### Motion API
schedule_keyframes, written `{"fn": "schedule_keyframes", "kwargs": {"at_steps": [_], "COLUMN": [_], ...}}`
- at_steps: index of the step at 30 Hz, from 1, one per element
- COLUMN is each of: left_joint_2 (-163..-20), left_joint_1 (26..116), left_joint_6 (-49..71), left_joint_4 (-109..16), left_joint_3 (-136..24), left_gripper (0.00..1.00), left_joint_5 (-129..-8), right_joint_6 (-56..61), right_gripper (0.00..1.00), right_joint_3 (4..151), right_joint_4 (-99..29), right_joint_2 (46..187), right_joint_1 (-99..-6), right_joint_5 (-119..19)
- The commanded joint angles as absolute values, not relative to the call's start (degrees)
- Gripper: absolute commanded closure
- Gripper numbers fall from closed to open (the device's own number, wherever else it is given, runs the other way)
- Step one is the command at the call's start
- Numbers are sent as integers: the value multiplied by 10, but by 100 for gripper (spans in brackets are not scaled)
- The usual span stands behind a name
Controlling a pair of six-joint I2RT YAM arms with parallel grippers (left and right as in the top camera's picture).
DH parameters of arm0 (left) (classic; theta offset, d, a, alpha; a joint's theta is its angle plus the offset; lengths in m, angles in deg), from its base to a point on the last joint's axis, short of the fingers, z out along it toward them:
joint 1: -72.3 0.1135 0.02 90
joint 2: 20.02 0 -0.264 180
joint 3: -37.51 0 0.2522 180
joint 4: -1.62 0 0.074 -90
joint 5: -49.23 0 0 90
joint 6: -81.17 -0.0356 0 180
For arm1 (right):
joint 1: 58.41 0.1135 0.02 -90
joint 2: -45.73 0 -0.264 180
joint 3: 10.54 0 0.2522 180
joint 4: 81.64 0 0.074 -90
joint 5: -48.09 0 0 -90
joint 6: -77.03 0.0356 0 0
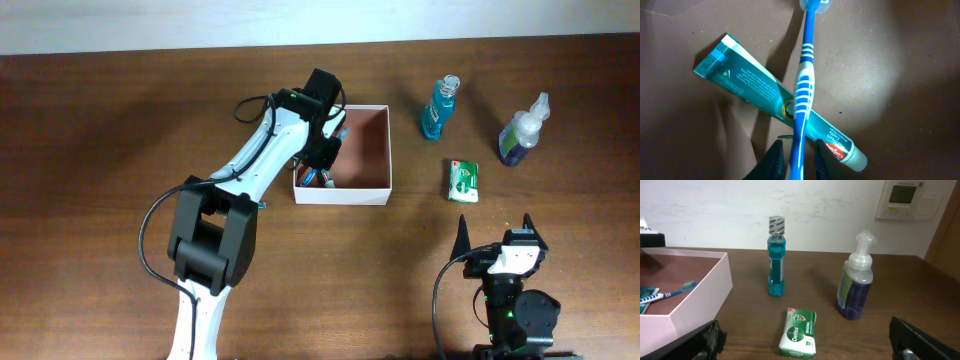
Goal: Pack container
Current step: 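Lower the toothbrush into the box and open the left gripper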
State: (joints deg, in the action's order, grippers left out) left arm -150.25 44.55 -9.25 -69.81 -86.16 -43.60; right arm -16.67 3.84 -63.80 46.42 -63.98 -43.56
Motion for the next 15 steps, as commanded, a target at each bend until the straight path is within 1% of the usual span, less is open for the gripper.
{"fn": "schedule_keyframes", "kwargs": {"at_steps": [1,4,8,15], "left_joint_2": [-1504,-1504,-1504,-1504], "left_joint_1": [442,442,442,442], "left_joint_6": [-100,-100,-100,-100], "left_joint_4": [-704,-718,-745,-817], "left_joint_3": [-874,-905,-972,-1128], "left_gripper": [75,72,71,70], "left_joint_5": [-450,-471,-474,-473], "right_joint_6": [-170,-170,-170,-170], "right_gripper": [2,2,1,2], "right_joint_3": [35,35,35,35], "right_joint_4": [-636,-636,-636,-636], "right_joint_2": [459,459,459,459], "right_joint_1": [-637,-637,-637,-637], "right_joint_5": [-443,-443,-443,-443]}}
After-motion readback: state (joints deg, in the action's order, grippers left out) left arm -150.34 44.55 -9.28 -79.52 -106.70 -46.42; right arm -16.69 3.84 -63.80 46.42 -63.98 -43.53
